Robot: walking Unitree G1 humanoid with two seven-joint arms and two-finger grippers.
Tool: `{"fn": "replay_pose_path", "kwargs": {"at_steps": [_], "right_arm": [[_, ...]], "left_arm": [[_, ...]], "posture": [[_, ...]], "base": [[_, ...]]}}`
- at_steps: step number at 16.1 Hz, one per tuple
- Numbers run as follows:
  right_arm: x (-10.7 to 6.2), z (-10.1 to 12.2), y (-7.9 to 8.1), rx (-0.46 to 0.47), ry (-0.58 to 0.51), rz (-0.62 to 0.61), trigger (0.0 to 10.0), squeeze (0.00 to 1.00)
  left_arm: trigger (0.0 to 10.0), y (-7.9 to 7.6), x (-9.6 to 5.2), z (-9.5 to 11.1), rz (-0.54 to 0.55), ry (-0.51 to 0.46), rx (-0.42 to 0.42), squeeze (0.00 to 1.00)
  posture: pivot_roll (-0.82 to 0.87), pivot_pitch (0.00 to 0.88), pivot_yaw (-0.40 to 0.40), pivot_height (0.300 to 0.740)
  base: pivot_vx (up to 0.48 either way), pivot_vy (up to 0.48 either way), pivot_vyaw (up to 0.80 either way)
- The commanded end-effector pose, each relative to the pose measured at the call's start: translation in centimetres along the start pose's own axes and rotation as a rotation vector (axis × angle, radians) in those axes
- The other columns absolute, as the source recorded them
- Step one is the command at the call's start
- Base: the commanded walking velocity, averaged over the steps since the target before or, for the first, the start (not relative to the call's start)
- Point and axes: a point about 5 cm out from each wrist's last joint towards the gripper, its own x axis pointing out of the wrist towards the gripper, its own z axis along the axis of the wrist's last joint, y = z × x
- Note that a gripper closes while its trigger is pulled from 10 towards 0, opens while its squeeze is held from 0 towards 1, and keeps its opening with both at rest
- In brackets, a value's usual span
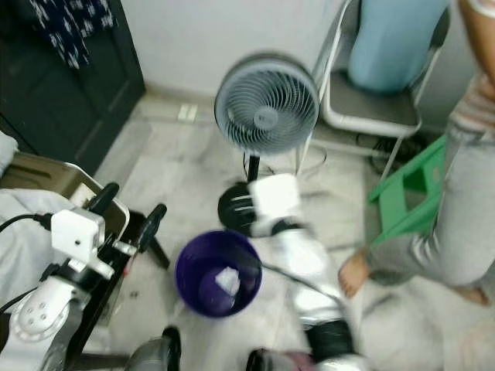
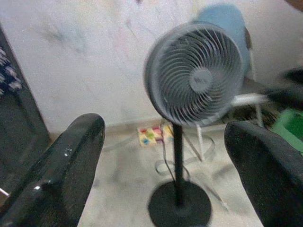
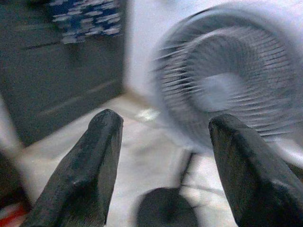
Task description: Clean up the room
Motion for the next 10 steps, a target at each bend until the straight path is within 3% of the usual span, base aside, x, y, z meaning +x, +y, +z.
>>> {"fn": "replay_pose_path", "kwargs": {"at_steps": [1, 2, 3, 5, 7, 10], "right_arm": [[-0.7, 0.0, -0.6, -0.006, 0.01, -0.025, 10.0, 1.0], [-2.1, -0.1, -2.3, -0.022, 0.028, -0.077, 10.0, 1.0], [-3.6, 0.0, -2.9, -0.067, 0.031, -0.093, 10.0, 1.0], [-4.7, 0.6, -2.7, -0.166, -0.008, -0.062, 10.0, 1.0], [-6.6, 0.0, -2.5, -0.153, 0.031, -0.096, 10.0, 1.0], [-6.7, 0.3, -2.7, -0.151, 0.037, -0.142, 10.0, 1.0]], "left_arm": [[10.0, 0.2, 0.1, -0.2, 0.03, -0.001, 0.013, 0.0], [10.0, 0.5, 0.7, -0.5, 0.076, -0.017, 0.017, 0.0], [10.0, 0.7, 1.0, -0.4, 0.107, -0.033, 0.029, 0.0], [10.0, 1.0, 1.2, -0.6, 0.142, -0.04, 0.039, 0.0], [10.0, 1.4, 0.3, -0.8, 0.198, -0.017, 0.031, 0.0], [10.0, 1.4, 0.3, -1.5, 0.235, 0.019, 0.067, 0.0]], "posture": [[-0.03, 0.054, -0.063, 0.74], [-0.04, 0.032, -0.068, 0.74], [-0.05, 0.012, -0.072, 0.74], [-0.06, 0.0, -0.072, 0.74], [-0.07, 0.0, -0.068, 0.74], [-0.08, 0.0, -0.067, 0.74]], "base": [[0.0, 0.0, 0.0], [0.0, 0.0, 0.0], [0.0, 0.0, 0.0], [0.0, 0.0, 0.0], [0.0, 0.0, 0.0], [0.0, 0.0, 0.0]]}}
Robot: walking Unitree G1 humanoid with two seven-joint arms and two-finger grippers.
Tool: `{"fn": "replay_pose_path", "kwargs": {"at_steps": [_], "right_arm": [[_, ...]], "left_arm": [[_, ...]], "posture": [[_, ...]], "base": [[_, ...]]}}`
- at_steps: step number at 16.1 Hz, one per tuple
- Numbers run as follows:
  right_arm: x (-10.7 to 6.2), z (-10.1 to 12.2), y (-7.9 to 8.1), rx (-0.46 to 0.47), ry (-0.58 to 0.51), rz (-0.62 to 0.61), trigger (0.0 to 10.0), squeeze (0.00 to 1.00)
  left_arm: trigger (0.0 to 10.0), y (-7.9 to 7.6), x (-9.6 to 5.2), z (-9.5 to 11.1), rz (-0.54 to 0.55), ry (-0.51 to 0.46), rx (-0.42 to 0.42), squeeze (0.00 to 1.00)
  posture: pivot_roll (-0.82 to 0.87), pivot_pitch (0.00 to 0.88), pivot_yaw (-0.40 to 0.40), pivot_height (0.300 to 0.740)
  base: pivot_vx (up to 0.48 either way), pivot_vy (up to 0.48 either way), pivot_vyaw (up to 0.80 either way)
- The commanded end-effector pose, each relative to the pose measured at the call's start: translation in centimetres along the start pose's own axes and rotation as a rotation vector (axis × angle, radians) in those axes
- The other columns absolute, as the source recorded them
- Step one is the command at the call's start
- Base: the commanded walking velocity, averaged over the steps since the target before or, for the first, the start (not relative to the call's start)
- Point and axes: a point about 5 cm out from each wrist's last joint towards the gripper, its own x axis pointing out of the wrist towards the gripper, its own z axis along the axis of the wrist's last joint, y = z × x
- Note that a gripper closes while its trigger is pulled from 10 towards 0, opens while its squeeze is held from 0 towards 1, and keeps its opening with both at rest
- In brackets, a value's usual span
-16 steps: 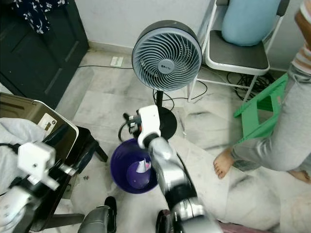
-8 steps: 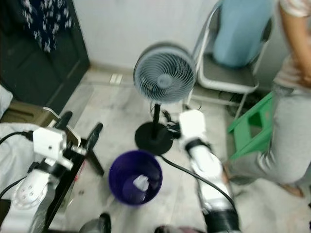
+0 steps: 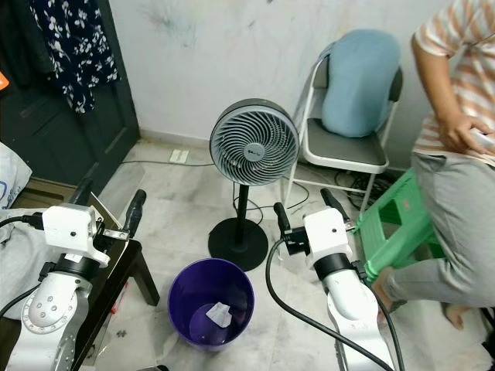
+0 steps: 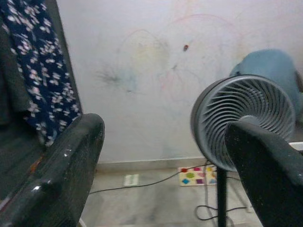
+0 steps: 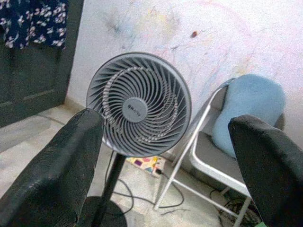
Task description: Clean up the room
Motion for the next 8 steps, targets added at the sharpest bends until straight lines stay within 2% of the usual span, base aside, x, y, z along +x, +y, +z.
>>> {"fn": "replay_pose_path", "kwargs": {"at_steps": [1, 2, 3, 5, 8], "right_arm": [[0.5, 0.9, -0.8, -0.067, -0.016, -0.041, 10.0, 0.33], [0.6, 1.1, -0.8, -0.078, -0.02, -0.044, 10.0, 0.33], [0.9, 1.2, -0.8, -0.096, -0.022, -0.034, 10.0, 0.0], [2.0, 1.5, -1.6, -0.107, -0.013, -0.073, 10.0, 0.0], [2.4, 1.9, -1.2, -0.103, -0.021, -0.047, 10.0, 0.0]], "left_arm": [[10.0, -0.2, 0.5, -0.1, 0.017, 0.002, 0.027, 0.0], [10.0, -0.2, 0.5, -0.1, 0.021, -0.001, 0.027, 0.0], [10.0, -0.3, 0.6, 0.0, 0.024, -0.002, 0.027, 0.0], [10.0, -0.1, 0.4, 0.0, 0.044, -0.003, 0.029, 0.0], [10.0, -0.6, 0.5, 0.1, 0.05, -0.007, 0.031, 0.0]], "posture": [[-0.08, 0.0, -0.07, 0.74], [-0.08, 0.0, -0.069, 0.74], [-0.08, 0.0, -0.07, 0.74], [-0.08, 0.0, -0.08, 0.74], [-0.09, 0.0, -0.085, 0.74]], "base": [[0.0, 0.0, 0.0], [0.0, 0.0, 0.0], [0.0, 0.0, 0.0], [0.0, 0.0, 0.69], [0.0, 0.0, 0.8]]}}
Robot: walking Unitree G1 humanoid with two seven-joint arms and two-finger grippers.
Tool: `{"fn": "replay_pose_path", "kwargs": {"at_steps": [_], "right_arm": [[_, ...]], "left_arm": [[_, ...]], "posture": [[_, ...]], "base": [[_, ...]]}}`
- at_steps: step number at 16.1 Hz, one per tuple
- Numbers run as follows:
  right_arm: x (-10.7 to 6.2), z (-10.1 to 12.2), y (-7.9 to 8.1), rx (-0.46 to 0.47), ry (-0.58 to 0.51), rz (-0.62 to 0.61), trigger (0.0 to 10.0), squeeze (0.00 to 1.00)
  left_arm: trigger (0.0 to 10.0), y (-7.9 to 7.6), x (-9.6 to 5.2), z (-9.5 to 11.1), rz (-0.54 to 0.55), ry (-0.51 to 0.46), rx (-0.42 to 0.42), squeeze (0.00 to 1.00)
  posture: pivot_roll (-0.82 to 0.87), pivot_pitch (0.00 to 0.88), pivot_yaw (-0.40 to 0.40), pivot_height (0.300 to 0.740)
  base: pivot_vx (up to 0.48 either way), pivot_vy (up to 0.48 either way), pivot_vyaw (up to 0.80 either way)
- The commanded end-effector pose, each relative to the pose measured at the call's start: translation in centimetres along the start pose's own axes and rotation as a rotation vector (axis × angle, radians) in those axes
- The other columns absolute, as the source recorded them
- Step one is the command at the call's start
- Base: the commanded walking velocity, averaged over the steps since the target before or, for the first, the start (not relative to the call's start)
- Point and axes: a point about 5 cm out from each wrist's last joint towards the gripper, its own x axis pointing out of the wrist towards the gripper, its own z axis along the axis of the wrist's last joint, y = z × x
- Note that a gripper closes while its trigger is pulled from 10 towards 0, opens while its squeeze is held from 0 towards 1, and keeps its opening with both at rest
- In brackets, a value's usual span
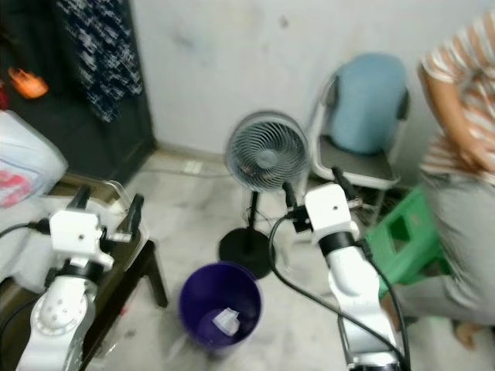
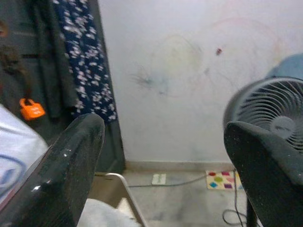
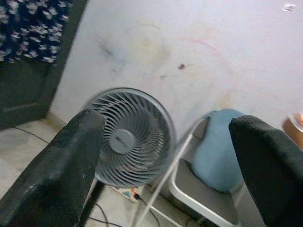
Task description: Clean up the room
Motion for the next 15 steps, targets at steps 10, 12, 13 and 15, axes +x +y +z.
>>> {"fn": "replay_pose_path", "kwargs": {"at_steps": [10, 12, 13, 15], "right_arm": [[0.9, 1.5, 2.1, 0.058, -0.065, 0.115, 10.0, 0.0], [1.3, 2.1, 2.8, 0.066, -0.09, 0.149, 10.0, 0.0], [1.6, 2.3, 3.0, 0.072, -0.097, 0.155, 10.0, 0.0], [1.8, 2.6, 3.2, 0.088, -0.109, 0.167, 10.0, 0.0]], "left_arm": [[10.0, 0.3, 0.6, -0.4, 0.096, 0.023, 0.07, 0.0], [10.0, 0.1, 0.5, -0.4, 0.082, 0.016, 0.072, 0.0], [10.0, 0.1, 0.5, -0.4, 0.089, 0.016, 0.075, 0.0], [10.0, 0.4, 0.5, -0.4, 0.106, 0.016, 0.093, 0.0]], "posture": [[-0.08, 0.0, -0.078, 0.74], [-0.08, 0.0, -0.081, 0.74], [-0.07, 0.0, -0.083, 0.74], [-0.07, 0.0, -0.081, 0.74]], "base": [[0.0, 0.0, 0.8], [0.0, 0.0, 0.8], [0.0, 0.0, 0.8], [0.0, 0.0, 0.8]]}}
